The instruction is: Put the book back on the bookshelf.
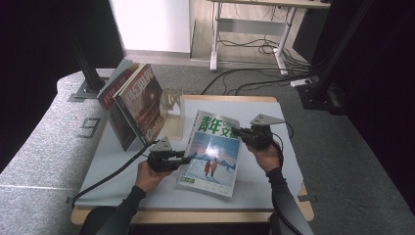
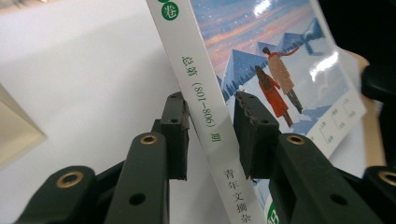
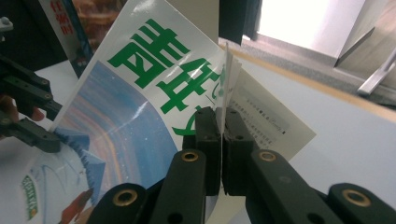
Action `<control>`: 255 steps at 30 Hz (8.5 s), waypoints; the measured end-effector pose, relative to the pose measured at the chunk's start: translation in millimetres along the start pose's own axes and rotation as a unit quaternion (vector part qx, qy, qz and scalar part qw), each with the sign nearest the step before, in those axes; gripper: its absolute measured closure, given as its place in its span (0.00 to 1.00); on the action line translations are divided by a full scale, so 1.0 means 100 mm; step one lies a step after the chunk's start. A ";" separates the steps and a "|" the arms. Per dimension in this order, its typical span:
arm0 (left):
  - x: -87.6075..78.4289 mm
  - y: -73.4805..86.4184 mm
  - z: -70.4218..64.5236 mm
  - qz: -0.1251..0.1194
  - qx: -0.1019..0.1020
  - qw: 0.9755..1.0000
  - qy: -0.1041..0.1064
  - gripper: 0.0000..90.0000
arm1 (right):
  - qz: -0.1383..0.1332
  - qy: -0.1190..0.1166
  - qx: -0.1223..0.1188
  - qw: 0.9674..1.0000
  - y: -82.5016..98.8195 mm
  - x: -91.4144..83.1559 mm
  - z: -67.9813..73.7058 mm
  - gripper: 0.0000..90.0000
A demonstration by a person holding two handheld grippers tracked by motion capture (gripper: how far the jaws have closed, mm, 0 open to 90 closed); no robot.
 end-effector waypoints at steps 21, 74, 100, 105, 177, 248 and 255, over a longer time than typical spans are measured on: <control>-0.24 0.14 -0.10 -0.002 0.029 0.999 0.018 0.77 | -0.010 -0.023 -0.007 1.000 -0.02 0.00 0.09 0.91; -0.41 0.15 -0.10 -0.031 0.073 0.997 0.011 0.78 | -0.040 -0.082 -0.036 0.995 -0.17 0.02 0.33 0.72; -0.38 -0.36 -0.05 -0.030 0.017 0.999 0.029 0.64 | -0.044 -0.082 -0.023 0.995 -0.14 0.00 0.32 0.72; -0.38 -0.49 -0.05 -0.022 0.020 0.999 0.023 0.64 | -0.043 -0.082 -0.024 0.995 -0.14 -0.01 0.32 0.71; -0.34 -1.08 -0.01 -0.051 0.003 0.999 0.001 0.82 | 0.119 0.064 0.015 0.991 1.01 -0.27 -0.29 0.23; -1.33 -1.43 0.57 -0.073 -0.044 0.981 -0.174 0.82 | 0.167 0.116 0.031 0.979 1.49 -0.27 -0.47 0.00; -1.39 -1.45 0.63 -0.076 -0.054 0.977 -0.190 0.82 | 0.167 0.116 0.031 0.979 1.49 -0.27 -0.47 0.00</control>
Point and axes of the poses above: each handheld gripper's, and its own axes: x roughly forward along the jaws, y roughly out of its underside, z roughly to its left, the point moved 4 cm from there along x, roughly forward along the jaws, and after that the axes turned 10 degrees about -z, right-handed, at the moved point
